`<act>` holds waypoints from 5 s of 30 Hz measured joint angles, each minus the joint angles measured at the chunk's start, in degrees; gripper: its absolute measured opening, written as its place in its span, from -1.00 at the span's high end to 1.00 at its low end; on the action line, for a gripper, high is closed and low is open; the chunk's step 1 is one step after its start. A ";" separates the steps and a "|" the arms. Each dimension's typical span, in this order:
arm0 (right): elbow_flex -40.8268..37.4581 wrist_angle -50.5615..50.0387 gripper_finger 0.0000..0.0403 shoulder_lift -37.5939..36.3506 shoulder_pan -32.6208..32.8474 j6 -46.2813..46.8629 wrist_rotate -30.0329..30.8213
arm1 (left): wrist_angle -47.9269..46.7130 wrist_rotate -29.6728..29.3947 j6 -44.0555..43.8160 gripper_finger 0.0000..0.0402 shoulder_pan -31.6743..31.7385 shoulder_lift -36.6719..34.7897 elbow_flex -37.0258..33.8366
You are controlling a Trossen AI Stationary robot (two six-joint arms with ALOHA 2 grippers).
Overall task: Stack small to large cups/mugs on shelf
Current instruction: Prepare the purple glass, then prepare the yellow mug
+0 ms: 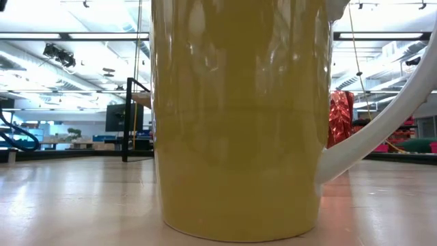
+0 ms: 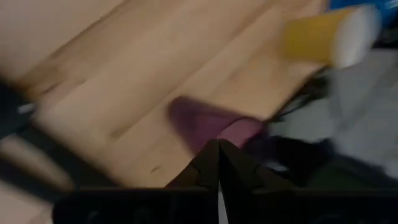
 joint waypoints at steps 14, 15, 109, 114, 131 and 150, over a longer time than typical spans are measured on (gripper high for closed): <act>0.00 -0.01 0.45 0.00 0.02 -2.62 0.00 | -5.09 2.15 -8.48 0.74 -12.02 14.13 2.61; 0.00 0.00 0.45 0.00 0.02 -2.73 0.00 | -4.78 2.10 -8.84 0.72 -12.17 14.13 2.61; 0.00 -0.42 0.45 0.02 0.02 -4.12 -0.72 | 5.62 -0.58 36.58 0.94 33.35 26.79 2.59; 0.00 -0.63 0.45 0.00 0.02 -4.31 -0.70 | 5.76 -0.45 37.69 0.94 33.38 28.24 2.66; 0.00 -0.87 0.45 0.00 0.02 -4.49 -0.70 | 7.63 1.32 38.02 0.76 33.47 28.01 2.63; -0.02 -0.80 0.45 0.00 1.41 -4.87 -2.43 | -5.48 -3.99 39.68 0.75 32.91 27.79 19.23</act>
